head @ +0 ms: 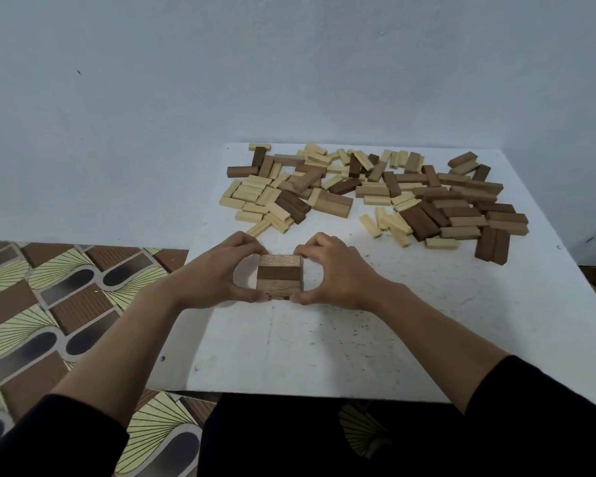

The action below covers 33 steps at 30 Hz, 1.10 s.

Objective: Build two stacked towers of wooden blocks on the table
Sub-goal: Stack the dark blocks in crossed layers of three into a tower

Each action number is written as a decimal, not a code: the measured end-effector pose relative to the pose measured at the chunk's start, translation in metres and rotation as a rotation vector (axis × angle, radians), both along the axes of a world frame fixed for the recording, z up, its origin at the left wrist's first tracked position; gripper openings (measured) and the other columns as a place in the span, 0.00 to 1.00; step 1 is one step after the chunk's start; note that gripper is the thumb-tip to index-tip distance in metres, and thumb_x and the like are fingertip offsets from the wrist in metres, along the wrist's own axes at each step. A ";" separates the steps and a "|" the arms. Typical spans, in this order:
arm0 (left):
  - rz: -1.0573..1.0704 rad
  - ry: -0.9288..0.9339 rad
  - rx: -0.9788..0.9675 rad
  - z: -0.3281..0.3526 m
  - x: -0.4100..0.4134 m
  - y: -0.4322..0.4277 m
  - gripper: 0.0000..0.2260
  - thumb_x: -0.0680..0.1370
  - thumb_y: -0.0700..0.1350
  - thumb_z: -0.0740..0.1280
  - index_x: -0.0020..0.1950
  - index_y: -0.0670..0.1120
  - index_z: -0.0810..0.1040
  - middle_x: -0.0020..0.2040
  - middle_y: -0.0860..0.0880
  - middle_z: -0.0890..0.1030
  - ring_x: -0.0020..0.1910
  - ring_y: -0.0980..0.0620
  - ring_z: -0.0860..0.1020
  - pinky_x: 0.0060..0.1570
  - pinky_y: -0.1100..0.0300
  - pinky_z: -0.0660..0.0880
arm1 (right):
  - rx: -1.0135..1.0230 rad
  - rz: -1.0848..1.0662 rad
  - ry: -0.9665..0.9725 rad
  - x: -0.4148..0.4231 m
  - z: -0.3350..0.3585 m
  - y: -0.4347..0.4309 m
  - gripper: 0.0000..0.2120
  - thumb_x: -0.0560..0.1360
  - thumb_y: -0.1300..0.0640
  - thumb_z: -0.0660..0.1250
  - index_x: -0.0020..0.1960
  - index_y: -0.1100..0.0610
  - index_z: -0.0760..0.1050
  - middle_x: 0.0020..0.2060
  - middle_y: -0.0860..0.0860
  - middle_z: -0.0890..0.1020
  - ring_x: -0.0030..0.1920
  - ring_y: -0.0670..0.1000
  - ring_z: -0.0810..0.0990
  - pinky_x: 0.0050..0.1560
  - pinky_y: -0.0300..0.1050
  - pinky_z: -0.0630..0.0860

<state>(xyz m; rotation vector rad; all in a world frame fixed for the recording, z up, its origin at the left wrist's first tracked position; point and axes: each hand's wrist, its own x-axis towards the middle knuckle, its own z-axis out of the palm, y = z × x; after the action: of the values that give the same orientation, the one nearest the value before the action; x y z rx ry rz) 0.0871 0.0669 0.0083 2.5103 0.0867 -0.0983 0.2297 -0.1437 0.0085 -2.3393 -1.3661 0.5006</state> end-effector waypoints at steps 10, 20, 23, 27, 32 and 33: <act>0.013 0.001 0.040 -0.005 -0.001 0.001 0.31 0.72 0.60 0.75 0.71 0.52 0.72 0.63 0.58 0.72 0.61 0.62 0.70 0.58 0.71 0.66 | 0.018 -0.020 0.037 0.000 -0.006 0.000 0.37 0.66 0.35 0.77 0.70 0.46 0.72 0.60 0.46 0.74 0.61 0.47 0.70 0.61 0.55 0.72; 0.044 0.005 0.032 -0.005 -0.001 0.002 0.32 0.70 0.63 0.75 0.70 0.55 0.72 0.63 0.58 0.76 0.59 0.66 0.71 0.56 0.72 0.67 | 0.033 -0.012 0.014 0.000 -0.007 0.000 0.33 0.66 0.34 0.76 0.67 0.46 0.74 0.57 0.45 0.77 0.56 0.46 0.71 0.59 0.55 0.72; 0.051 0.015 0.021 -0.004 -0.002 0.001 0.31 0.70 0.62 0.75 0.71 0.55 0.72 0.63 0.58 0.76 0.58 0.70 0.70 0.56 0.72 0.67 | 0.028 -0.020 0.024 0.000 -0.007 0.000 0.35 0.66 0.34 0.76 0.68 0.46 0.73 0.58 0.45 0.76 0.57 0.46 0.71 0.59 0.55 0.72; 0.054 0.025 0.021 -0.003 -0.004 0.001 0.32 0.69 0.63 0.74 0.71 0.55 0.72 0.64 0.58 0.76 0.58 0.69 0.70 0.57 0.72 0.67 | 0.030 -0.021 0.025 -0.001 -0.006 -0.001 0.36 0.66 0.34 0.77 0.69 0.46 0.73 0.57 0.45 0.76 0.57 0.46 0.71 0.59 0.56 0.73; 0.056 0.047 0.018 0.000 -0.004 -0.001 0.37 0.68 0.66 0.72 0.74 0.54 0.70 0.66 0.57 0.75 0.59 0.64 0.71 0.58 0.71 0.66 | 0.031 -0.033 0.043 -0.001 -0.003 -0.003 0.42 0.64 0.34 0.78 0.73 0.47 0.70 0.59 0.46 0.77 0.59 0.46 0.72 0.61 0.57 0.74; 0.060 0.057 0.017 0.000 -0.004 -0.001 0.39 0.67 0.68 0.72 0.75 0.54 0.69 0.66 0.57 0.75 0.60 0.63 0.71 0.59 0.70 0.67 | 0.032 -0.036 0.046 -0.001 -0.003 -0.004 0.43 0.64 0.34 0.78 0.74 0.47 0.69 0.60 0.46 0.77 0.60 0.46 0.73 0.61 0.57 0.74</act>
<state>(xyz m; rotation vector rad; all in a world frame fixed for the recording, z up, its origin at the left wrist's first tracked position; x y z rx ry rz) 0.0829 0.0655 0.0082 2.5199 0.1874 -0.1448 0.2283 -0.1480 0.0059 -2.3081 -1.2996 0.5146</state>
